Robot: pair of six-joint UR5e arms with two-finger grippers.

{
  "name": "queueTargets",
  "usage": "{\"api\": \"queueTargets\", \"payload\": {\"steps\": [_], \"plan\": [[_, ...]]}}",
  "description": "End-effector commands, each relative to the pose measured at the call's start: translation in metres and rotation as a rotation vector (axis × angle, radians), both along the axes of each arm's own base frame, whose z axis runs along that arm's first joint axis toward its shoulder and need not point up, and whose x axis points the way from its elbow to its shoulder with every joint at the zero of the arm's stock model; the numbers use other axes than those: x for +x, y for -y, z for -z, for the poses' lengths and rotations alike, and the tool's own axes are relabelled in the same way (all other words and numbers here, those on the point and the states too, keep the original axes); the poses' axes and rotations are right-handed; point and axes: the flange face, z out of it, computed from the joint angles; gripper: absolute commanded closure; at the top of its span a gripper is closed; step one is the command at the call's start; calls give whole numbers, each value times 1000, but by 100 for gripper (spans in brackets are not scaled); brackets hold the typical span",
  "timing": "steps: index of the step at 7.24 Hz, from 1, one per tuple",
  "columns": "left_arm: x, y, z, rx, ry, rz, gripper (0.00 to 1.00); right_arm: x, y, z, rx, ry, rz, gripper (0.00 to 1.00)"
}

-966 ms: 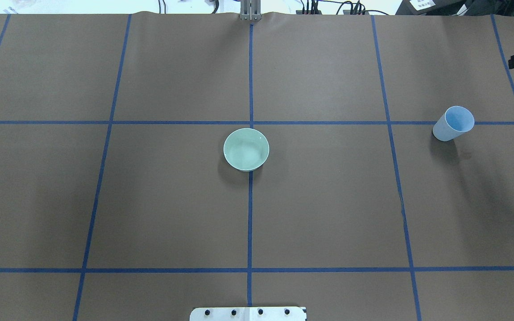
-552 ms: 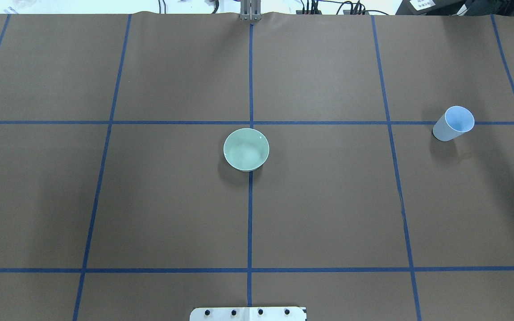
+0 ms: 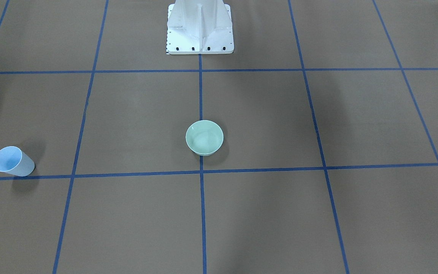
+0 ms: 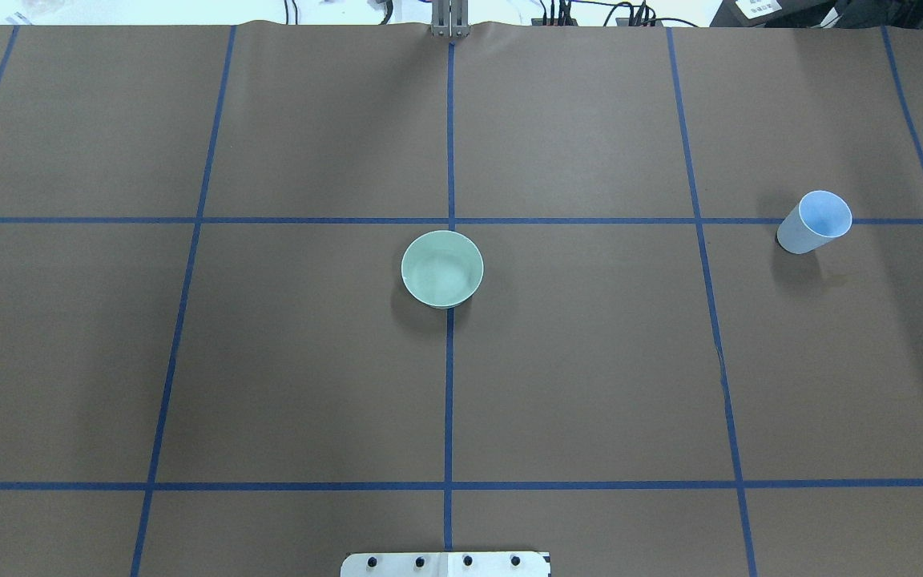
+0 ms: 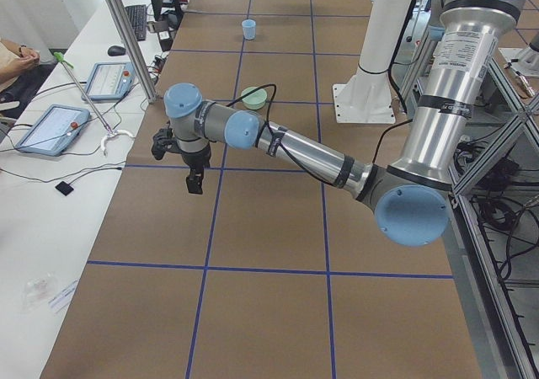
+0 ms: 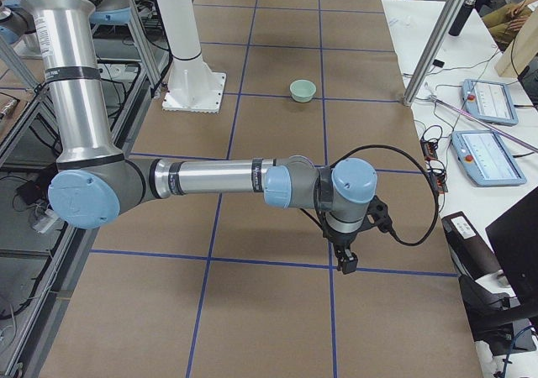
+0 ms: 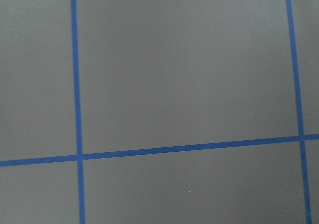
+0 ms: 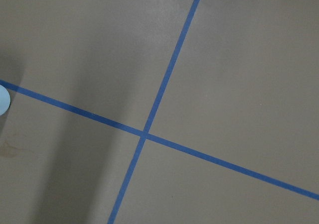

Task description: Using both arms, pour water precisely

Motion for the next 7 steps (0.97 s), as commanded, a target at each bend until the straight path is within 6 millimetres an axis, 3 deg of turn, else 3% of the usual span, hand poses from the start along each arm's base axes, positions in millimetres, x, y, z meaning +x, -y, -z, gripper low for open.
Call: {"api": "queueTargets", "payload": {"steps": [1,2,4,6,7], "plan": [[99,-2,58,-52,-19,-6,0,1,-12,-25,-53,6,-11,0],[156,-7,89,-73,-16,26,0,1,-14,-27,-68,8,-25,0],[263,-40,133,-95,-12,34,0,0,-14,-24,-131,12,-105,0],[378,-96,190,-94,5,56,0,0,-12,-20,-128,12,-113,0],[408,-106,207,-101,-1,46,0,-1,-10,-19,-125,12,-109,0]]}}
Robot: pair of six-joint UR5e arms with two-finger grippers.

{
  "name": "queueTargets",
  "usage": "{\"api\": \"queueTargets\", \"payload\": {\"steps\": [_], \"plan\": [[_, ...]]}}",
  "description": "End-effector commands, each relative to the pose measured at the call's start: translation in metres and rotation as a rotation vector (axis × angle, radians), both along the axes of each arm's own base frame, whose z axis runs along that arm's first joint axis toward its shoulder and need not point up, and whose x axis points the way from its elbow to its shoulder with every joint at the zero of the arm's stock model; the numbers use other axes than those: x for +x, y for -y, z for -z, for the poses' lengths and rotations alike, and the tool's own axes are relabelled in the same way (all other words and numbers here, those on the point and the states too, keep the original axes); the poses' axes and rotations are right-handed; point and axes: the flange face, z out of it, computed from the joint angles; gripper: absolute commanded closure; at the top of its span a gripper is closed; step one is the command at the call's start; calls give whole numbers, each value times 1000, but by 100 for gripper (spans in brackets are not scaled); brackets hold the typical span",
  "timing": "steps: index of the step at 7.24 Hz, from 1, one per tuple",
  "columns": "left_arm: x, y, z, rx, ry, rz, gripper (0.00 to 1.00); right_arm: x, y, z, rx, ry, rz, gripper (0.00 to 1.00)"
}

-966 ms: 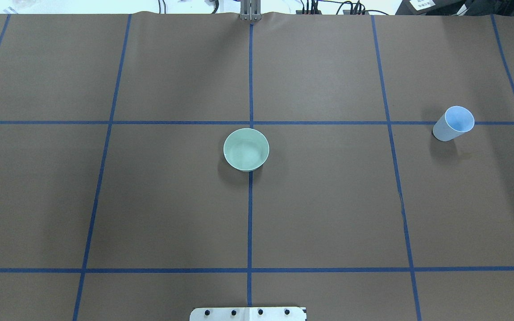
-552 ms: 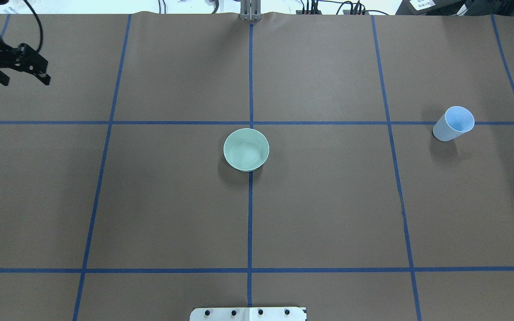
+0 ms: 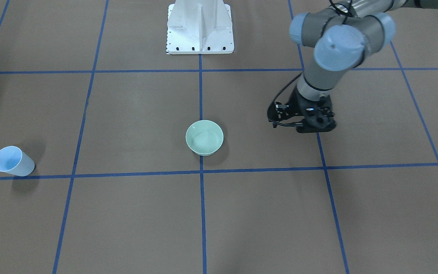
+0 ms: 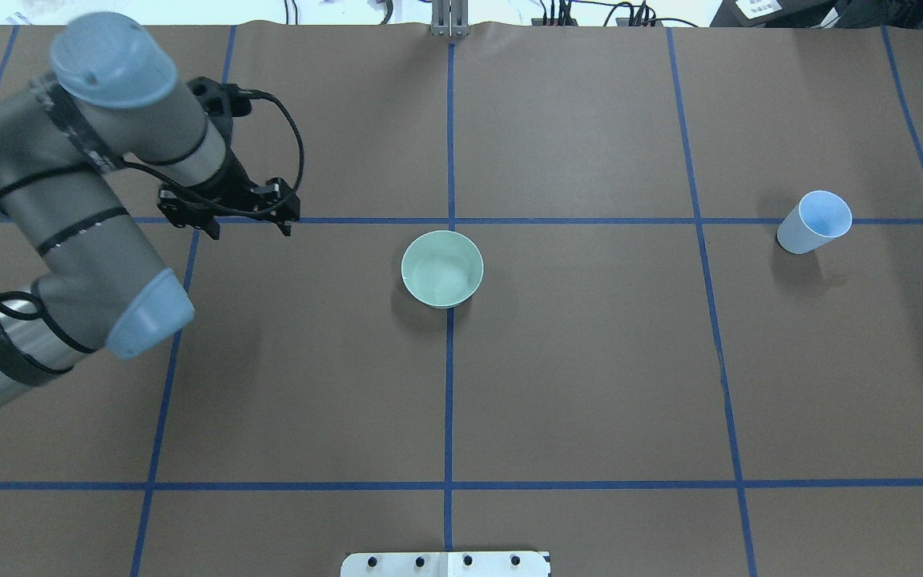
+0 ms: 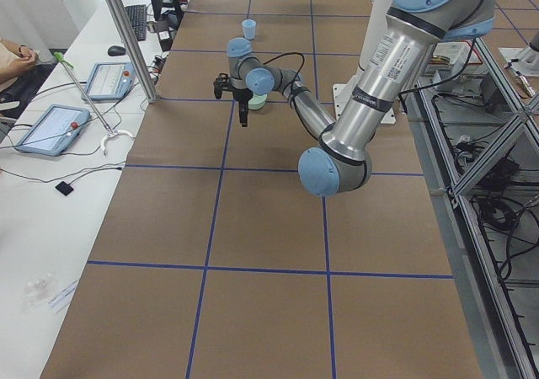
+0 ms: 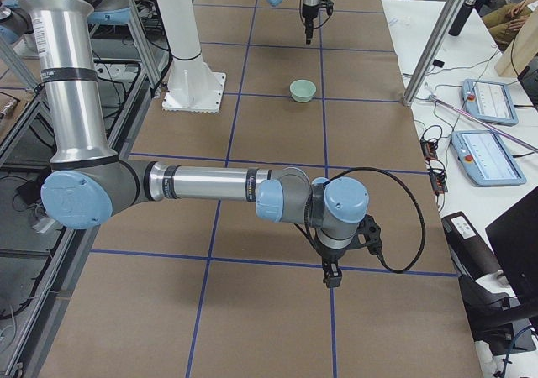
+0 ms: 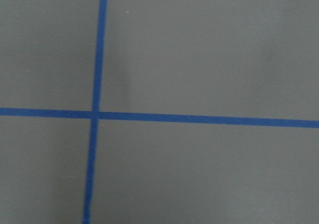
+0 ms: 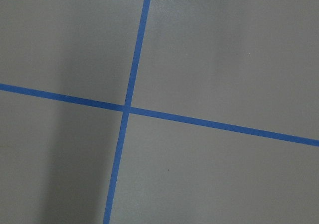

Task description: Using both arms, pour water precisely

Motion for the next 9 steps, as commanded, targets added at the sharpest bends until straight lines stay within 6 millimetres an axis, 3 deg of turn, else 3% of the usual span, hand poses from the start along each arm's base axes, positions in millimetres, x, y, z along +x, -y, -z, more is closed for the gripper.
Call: {"api": "queueTargets", "payload": {"steps": [1,3,5,6,8,9], "plan": [[82,-38,42,-26,-7,-13,0,0,2,3,4,0,-2,0],[128,-23,73,-44,-1,-21,0,0,2,4,7,-1,-2,0],[153,-4,51,-17,-41,-17,1,0,3,7,12,-1,-2,0],[155,-3,49,-17,-43,-16,6,0,4,8,13,-1,-2,0],[159,-4,48,-41,-40,-1,38,0,5,13,23,1,-3,0],[162,-3,46,-38,-44,-3,61,0,4,14,25,-1,-2,0]]}}
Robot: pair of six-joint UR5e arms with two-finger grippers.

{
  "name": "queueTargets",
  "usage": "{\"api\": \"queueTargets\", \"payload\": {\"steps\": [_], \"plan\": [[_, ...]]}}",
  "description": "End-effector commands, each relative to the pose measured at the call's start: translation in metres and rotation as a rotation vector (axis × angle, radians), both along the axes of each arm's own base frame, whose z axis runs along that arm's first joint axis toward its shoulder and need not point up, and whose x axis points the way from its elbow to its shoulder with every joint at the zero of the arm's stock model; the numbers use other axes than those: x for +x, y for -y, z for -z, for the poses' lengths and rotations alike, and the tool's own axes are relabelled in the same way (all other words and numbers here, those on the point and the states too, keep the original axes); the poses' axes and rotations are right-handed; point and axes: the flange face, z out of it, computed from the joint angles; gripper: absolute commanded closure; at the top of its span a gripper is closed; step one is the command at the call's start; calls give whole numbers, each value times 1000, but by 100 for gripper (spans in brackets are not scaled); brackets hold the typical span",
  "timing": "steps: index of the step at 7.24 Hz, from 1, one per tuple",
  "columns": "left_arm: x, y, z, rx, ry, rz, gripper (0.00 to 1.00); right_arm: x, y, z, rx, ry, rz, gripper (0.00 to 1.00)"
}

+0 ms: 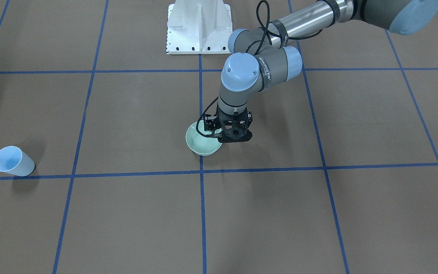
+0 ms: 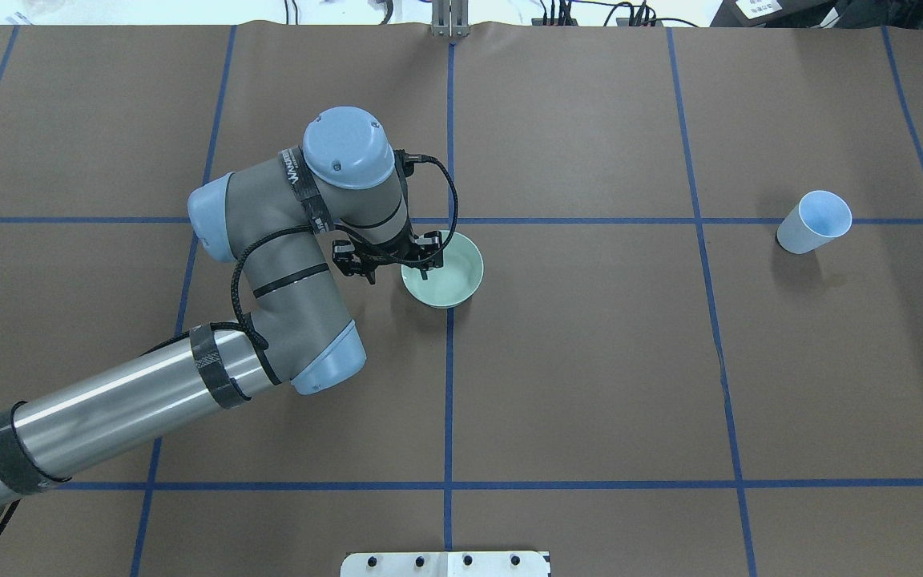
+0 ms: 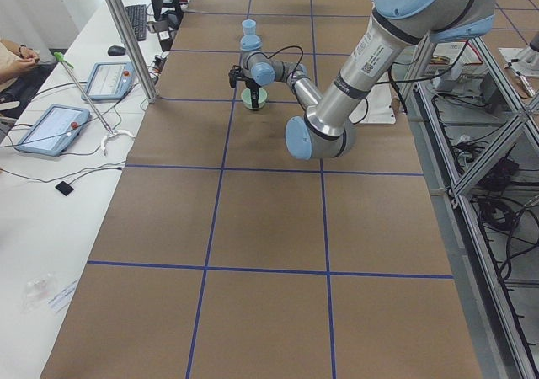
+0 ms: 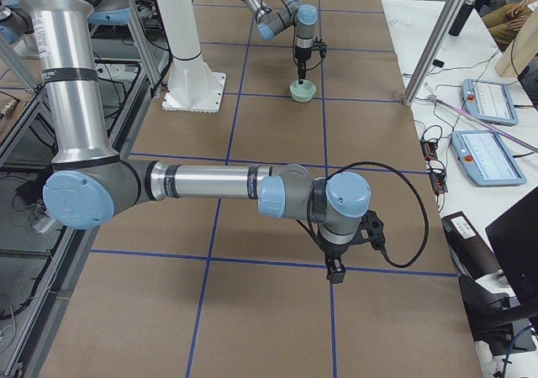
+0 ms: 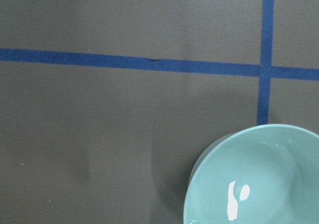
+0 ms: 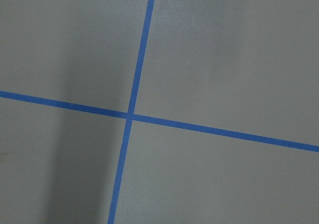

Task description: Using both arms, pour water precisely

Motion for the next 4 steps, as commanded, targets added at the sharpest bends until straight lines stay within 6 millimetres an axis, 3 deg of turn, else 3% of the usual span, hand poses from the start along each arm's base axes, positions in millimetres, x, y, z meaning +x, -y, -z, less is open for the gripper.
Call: {"api": "queueTargets", "payload": {"steps": [1,2,4], "plan": [[7,2,-3,-1,-19,7,86,0,0,3,7,-1,0,0],[7,2,-2,-4,-25,12,100,0,1,4,9,0,0,0],[7,2,4,0,-32,12,100,0,2,5,10,0,0,0]]}}
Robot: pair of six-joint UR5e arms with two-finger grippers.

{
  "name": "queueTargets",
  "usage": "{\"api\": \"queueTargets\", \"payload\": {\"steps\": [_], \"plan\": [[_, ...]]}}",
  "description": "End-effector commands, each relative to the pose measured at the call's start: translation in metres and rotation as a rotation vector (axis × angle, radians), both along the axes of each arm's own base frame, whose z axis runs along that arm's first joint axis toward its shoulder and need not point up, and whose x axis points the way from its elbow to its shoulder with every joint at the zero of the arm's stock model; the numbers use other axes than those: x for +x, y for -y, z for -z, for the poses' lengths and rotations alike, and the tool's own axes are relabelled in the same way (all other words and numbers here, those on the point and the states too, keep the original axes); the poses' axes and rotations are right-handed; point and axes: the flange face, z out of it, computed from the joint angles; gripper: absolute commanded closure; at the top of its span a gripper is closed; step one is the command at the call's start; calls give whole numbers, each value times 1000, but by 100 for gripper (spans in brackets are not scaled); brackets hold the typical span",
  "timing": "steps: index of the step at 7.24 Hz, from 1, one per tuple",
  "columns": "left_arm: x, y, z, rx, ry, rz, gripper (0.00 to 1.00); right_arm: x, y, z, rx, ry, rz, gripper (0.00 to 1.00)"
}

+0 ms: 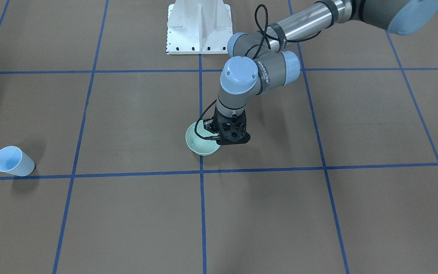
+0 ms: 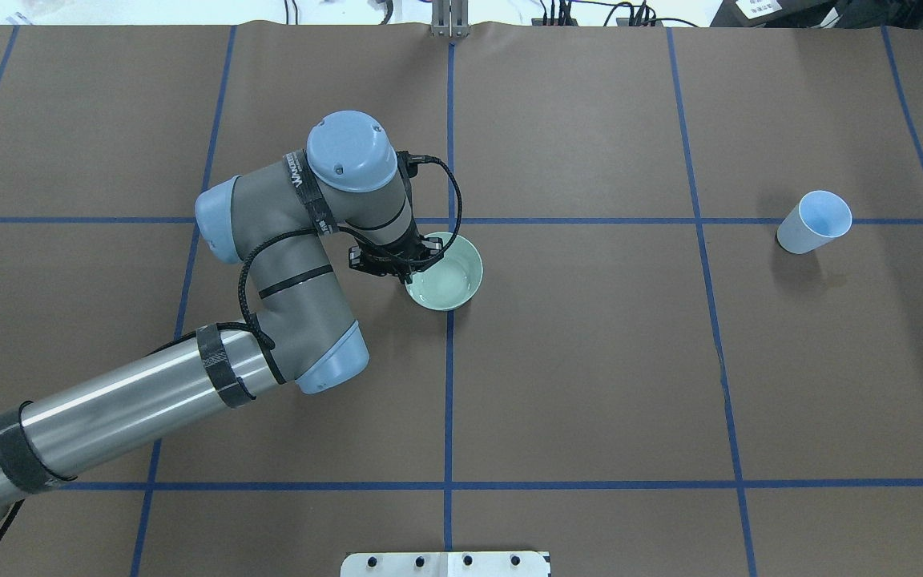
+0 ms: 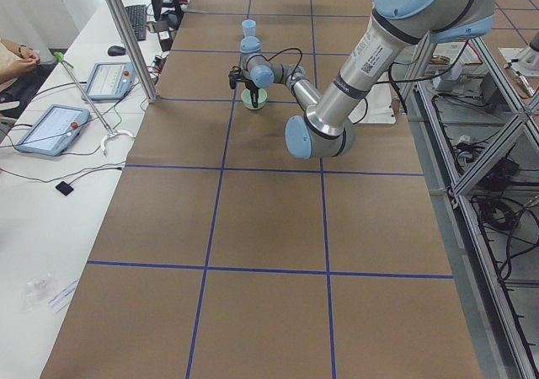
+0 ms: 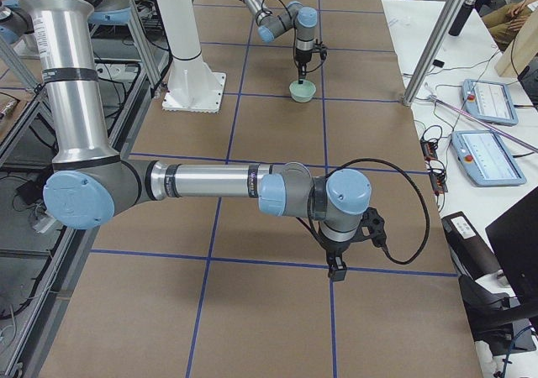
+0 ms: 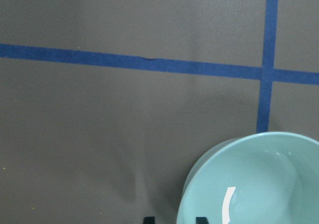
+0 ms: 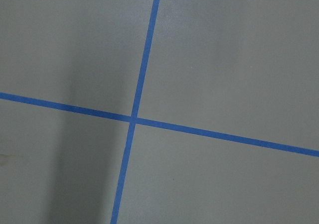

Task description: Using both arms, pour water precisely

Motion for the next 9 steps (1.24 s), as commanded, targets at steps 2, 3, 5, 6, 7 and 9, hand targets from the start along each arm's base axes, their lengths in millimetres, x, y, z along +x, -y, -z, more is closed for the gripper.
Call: {"api": "queueTargets", "payload": {"steps": [2,3,5,6,7,9], "plan": [[-25,21,14,6,-29,36,100,0,1,2,3,-2,0,0],[-44,34,16,2,-44,51,100,0,1,2,3,-2,0,0],[-89,57,-6,-51,-68,47,100,0,1,2,3,-2,0,0],[-120,58,-31,-32,-63,50,100,0,2,3,5,-2,-1,0],[-160,59,-67,-18,-65,11,100,0,2,10,19,-5,-2,0],[-261,71,-147,27,-57,-45,100,0,2,12,11,-2,-14,0]]}}
